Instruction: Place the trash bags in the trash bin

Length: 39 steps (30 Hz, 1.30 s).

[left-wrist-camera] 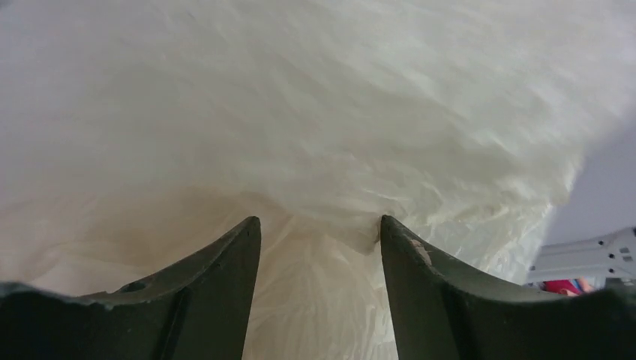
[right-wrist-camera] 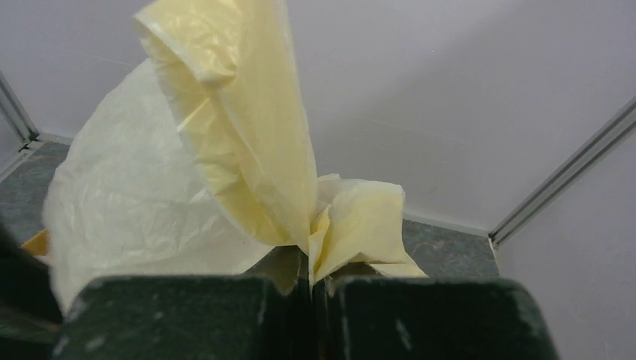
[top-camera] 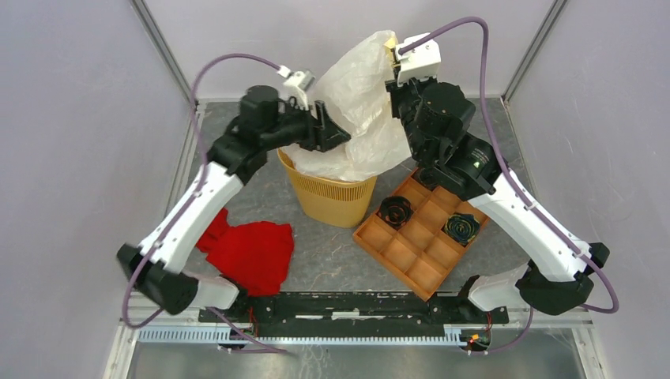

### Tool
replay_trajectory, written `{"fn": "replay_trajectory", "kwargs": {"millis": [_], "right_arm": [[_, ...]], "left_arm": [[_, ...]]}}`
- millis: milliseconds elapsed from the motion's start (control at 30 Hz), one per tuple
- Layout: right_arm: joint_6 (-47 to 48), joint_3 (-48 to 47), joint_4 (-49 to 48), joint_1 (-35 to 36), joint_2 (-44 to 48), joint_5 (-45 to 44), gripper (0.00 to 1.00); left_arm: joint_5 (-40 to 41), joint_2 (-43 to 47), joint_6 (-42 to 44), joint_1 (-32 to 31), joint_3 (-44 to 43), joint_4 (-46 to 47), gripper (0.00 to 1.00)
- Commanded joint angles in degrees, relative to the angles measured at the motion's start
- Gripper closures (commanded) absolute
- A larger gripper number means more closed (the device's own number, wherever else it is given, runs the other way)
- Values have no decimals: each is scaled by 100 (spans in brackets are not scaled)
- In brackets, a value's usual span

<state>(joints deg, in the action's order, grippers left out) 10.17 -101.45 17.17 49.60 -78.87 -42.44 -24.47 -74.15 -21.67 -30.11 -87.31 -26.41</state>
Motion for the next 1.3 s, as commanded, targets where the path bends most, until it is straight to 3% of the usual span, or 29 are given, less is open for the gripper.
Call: {"fn": "replay_trajectory", "kwargs": {"millis": [0, 67, 233, 400, 633, 900, 1133, 1267], "right_arm": [[-377, -268, 115, 0, -65, 411, 100], [-542, -480, 365, 0, -182, 649, 100], [-814, -549, 726, -6, -128, 1543, 100], [-965, -155, 783, -12, 118, 2112, 100], [-824, -155, 1129, -7, -59, 2197, 100], [-1374, -454, 1785, 0, -819, 3213, 100], [-1505, -582, 2026, -12, -1126, 2922, 100], [-1518, -270, 1682, -14, -746, 2917, 100]], "left_arm": [[62, -537, -992, -17, 391, 901, 35], [428, -759, -1251, -5, 510, 1065, 35], [190, -1055, -1383, -8, 490, 1256, 36], [618, -716, -769, -6, 324, 835, 26], [1749, 516, 21, -4, 714, 54, 1], [2951, 1048, -150, -6, 703, -161, 0], [2540, 563, -607, -3, 437, 315, 0], [2353, 116, -966, 5, 350, 516, 0]]}}
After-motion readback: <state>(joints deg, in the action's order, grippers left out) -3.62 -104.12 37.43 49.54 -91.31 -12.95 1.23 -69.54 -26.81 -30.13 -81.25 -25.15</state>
